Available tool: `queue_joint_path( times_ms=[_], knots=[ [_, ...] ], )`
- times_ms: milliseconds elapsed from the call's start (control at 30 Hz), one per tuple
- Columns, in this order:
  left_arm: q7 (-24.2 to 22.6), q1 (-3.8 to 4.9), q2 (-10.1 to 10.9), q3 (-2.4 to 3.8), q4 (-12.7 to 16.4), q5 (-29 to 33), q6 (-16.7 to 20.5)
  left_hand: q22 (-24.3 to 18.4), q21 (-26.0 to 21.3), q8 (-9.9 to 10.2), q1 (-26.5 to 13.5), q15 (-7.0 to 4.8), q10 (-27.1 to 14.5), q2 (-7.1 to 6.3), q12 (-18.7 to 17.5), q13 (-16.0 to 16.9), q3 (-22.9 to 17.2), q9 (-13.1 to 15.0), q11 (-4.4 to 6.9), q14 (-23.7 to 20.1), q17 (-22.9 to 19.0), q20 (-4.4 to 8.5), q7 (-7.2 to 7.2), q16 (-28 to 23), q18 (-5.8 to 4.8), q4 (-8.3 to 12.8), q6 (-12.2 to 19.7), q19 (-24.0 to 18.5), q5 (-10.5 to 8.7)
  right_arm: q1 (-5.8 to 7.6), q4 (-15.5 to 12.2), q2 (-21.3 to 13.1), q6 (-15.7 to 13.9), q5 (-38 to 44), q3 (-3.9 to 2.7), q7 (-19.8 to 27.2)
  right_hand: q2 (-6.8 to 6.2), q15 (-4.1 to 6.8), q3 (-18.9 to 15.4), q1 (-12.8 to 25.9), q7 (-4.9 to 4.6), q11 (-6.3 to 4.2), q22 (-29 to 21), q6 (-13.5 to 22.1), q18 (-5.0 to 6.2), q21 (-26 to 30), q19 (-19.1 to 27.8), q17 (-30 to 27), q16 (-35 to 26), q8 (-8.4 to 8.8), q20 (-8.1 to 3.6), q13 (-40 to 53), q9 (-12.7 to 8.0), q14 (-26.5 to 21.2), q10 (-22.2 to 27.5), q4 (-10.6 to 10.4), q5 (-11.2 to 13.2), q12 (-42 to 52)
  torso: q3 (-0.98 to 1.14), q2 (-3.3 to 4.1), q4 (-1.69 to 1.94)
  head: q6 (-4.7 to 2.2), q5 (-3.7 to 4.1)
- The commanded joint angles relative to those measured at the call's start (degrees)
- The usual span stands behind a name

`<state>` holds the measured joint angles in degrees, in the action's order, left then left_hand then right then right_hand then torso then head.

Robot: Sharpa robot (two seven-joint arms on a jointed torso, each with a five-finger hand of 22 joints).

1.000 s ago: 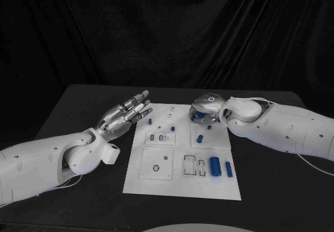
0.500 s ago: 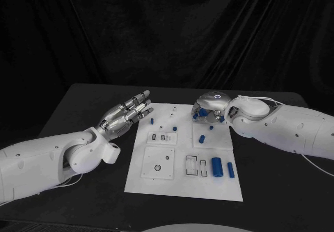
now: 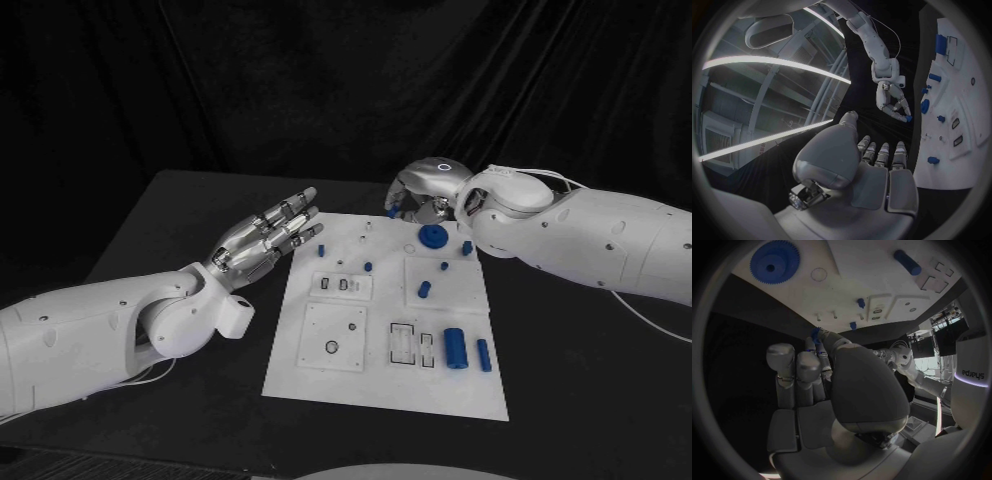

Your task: Assemble the parts on the task board

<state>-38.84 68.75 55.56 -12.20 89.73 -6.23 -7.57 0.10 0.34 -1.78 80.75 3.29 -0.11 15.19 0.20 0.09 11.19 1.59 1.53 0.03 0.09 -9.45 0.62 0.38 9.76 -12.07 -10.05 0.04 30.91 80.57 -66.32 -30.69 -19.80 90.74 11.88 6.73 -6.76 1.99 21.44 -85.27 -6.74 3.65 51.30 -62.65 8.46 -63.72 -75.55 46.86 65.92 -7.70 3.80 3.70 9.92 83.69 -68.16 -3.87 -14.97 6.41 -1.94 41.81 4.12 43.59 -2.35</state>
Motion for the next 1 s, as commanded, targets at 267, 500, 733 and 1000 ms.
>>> queue_joint_path(
  times_ms=[267, 500, 733, 1000],
  knots=[
    [-5.66, 0.15, -0.55, 0.05, -0.09, -0.05, 0.72, -0.10, -0.34, -0.26, 0.35, -0.29, 0.11, -0.16, -0.20, -0.09, 0.11, 0.07, -0.33, -0.03, -0.09, 0.20, 0.09, -0.38, 0.36, 0.39, -0.63, -0.04, 0.42, -0.67, 6.23, 4.48, 0.85, -1.49, -0.02, -0.73, -0.10, -0.49, 0.18, 0.53, -0.20, -0.12, 0.34, 0.66, -0.78, -0.36, -0.05, 0.20, 0.36, 0.49, 0.43, -0.06, 0.09, -0.06, -0.43, -0.13, 0.47, -0.45, -0.29, 0.93, 1.21, -0.03, 1.13],
    [-5.51, 0.15, -0.68, 0.05, -0.16, -0.05, 0.70, -0.10, -0.34, -0.26, 0.34, -0.33, 0.11, -0.14, -0.20, -0.09, 0.10, 0.06, -0.36, -0.03, -0.09, 0.24, 0.10, -0.38, 0.36, 0.41, -0.61, -0.04, 0.46, -1.14, 9.08, 6.52, 0.67, -1.51, -0.02, -0.58, -0.19, -0.59, 0.27, 0.58, -0.31, -0.01, 0.69, 0.93, -0.84, -0.57, -0.04, 0.47, 0.51, 0.69, 0.53, -0.06, 0.12, -0.05, -0.32, -0.14, 0.48, -0.71, -0.25, 1.52, 1.79, -0.62, 1.85],
    [-5.27, 0.15, -0.52, 0.05, -0.03, -0.05, 0.74, -0.10, -0.34, -0.26, 0.34, -0.33, 0.11, -0.14, -0.20, -0.09, 0.10, 0.06, -0.36, -0.03, -0.09, 0.24, 0.10, -0.38, 0.36, 0.41, -0.61, -0.04, 0.46, -1.32, 9.89, 7.42, 1.14, -1.52, -0.02, -0.75, -0.22, -0.63, 0.33, 0.63, -0.33, 0.04, 0.86, 1.10, -0.86, -0.67, 0.00, 0.52, 0.54, 0.81, 0.58, -0.06, 0.13, -0.08, -0.25, -0.16, 0.49, -0.85, -0.22, 2.11, 2.10, -1.32, 2.29],
    [-5.23, 0.15, -0.44, 0.05, 0.14, -0.05, 0.75, -0.10, -0.34, -0.24, 0.34, -0.40, 0.11, -0.07, -0.20, -0.09, 0.05, 0.04, -0.48, -0.03, -0.09, 0.30, 0.18, -0.38, 0.37, 0.49, -0.52, -0.04, 0.60, -1.66, 10.43, 8.12, 2.06, -1.52, -0.02, -1.38, -0.38, -0.74, 0.74, 0.57, -0.46, 0.26, 1.33, 1.92, -0.86, -0.88, 0.31, 0.72, 0.60, 1.43, 0.74, -0.07, 0.18, -0.32, 0.36, -0.04, 0.28, -1.63, -0.25, 2.28, 2.31, -1.57, 2.75]
  ],
)
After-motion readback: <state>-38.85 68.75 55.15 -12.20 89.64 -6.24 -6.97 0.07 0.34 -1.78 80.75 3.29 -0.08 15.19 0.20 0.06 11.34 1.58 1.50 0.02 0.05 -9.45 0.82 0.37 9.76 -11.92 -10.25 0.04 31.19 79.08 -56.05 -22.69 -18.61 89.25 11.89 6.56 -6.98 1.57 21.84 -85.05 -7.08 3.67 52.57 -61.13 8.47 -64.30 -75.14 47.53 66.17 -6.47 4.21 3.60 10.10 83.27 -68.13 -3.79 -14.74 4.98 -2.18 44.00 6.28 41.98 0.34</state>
